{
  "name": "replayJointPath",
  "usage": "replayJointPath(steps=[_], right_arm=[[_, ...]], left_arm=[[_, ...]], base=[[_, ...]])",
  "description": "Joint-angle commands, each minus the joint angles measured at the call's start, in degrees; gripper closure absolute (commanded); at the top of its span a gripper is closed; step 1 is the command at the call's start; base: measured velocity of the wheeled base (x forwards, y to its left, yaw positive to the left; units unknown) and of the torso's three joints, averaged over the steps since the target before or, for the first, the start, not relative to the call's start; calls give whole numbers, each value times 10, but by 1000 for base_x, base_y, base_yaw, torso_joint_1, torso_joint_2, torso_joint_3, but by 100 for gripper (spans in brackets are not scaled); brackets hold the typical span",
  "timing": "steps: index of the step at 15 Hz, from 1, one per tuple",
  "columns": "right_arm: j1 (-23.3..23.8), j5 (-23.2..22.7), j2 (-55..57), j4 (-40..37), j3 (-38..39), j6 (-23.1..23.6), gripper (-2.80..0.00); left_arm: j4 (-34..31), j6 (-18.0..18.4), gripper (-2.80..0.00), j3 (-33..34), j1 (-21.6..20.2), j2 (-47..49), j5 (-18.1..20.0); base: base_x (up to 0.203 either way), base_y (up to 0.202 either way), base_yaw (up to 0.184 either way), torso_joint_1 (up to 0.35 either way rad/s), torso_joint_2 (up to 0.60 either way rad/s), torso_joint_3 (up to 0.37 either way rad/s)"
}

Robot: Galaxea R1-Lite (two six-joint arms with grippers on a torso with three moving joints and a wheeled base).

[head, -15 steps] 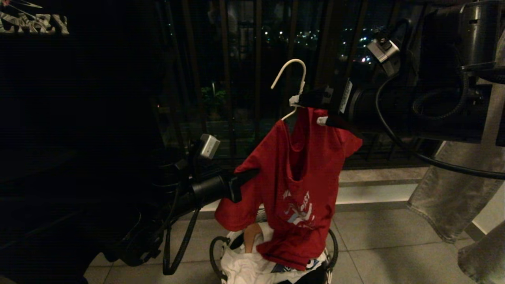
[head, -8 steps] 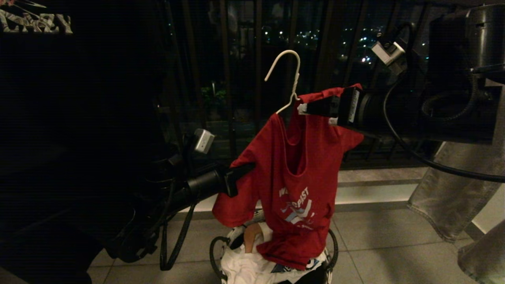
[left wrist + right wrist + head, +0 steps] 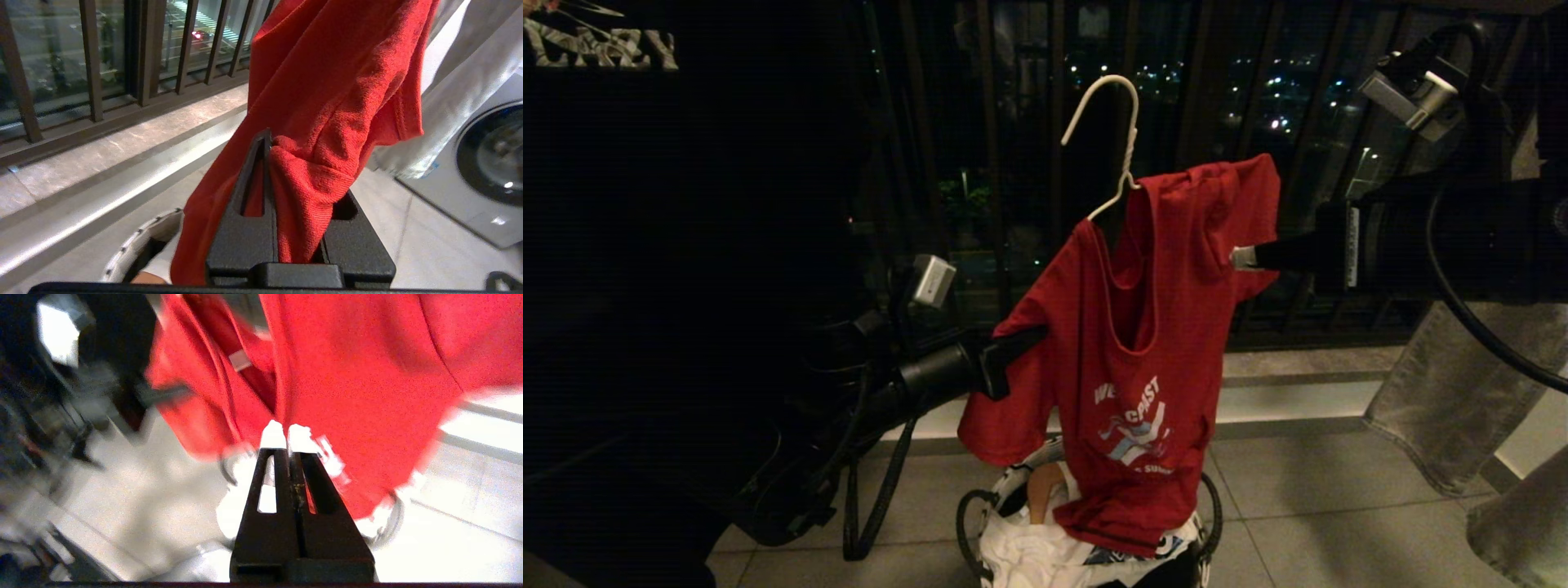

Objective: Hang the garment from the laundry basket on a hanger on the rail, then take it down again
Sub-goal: Hang the clothes on the clothes rack

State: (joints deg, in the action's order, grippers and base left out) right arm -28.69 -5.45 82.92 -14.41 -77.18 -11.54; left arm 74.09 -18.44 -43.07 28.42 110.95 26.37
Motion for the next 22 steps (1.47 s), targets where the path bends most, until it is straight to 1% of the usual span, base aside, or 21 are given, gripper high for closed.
replayJointPath(steps=[1,3,5,8,9,11,13,14,15,17,18,19,20,21,22], right_arm=[[1,-1,-33,-46,0,41,0],[7,-2,-39,-56,4,58,0],[10,-2,-42,-56,5,59,0],[14,0,-57,-62,5,71,0],[19,7,-57,-80,-1,82,0],[20,32,-43,-130,-41,124,0],[20,47,-18,-192,-95,149,0],[25,55,-2,-223,-115,172,0],[31,58,4,-230,-118,208,0],[45,59,11,-233,-119,268,0],[58,59,11,-234,-120,312,0],[74,58,11,-233,-120,352,0],[87,57,10,-232,-120,392,0],[98,56,7,-233,-120,427,0],[104,53,3,-234,-119,448,0]], left_arm=[[4,-9,0,8,2,-17,3],[-8,-10,0,13,4,-25,4],[-59,-10,0,12,4,-41,7],[-81,-9,0,13,8,-56,8],[-81,-9,0,11,8,-56,8],[-83,-10,0,12,8,-58,10],[-84,-10,0,20,8,-67,35],[-96,-11,0,26,8,-71,38],[-114,-10,0,26,8,-77,43],[-139,-11,0,25,8,-90,68],[-155,-11,0,25,7,-97,78],[-163,-10,0,25,7,-101,79],[-167,-10,0,25,6,-102,81],[-169,-10,0,26,5,-105,93],[-169,-11,0,27,4,-108,101]], base=[[0,0,0,0,0,0],[0,0,0,0,0,0],[0,0,0,0,0,0],[0,0,0,0,0,0],[0,0,0,0,0,0],[0,0,0,0,0,0],[0,0,0,0,0,0],[0,0,0,0,0,0],[0,0,0,0,0,0],[0,0,0,0,0,0],[0,0,0,0,0,0],[0,0,0,0,0,0],[0,0,0,0,0,0],[0,0,0,0,0,0],[0,0,0,0,0,0]])
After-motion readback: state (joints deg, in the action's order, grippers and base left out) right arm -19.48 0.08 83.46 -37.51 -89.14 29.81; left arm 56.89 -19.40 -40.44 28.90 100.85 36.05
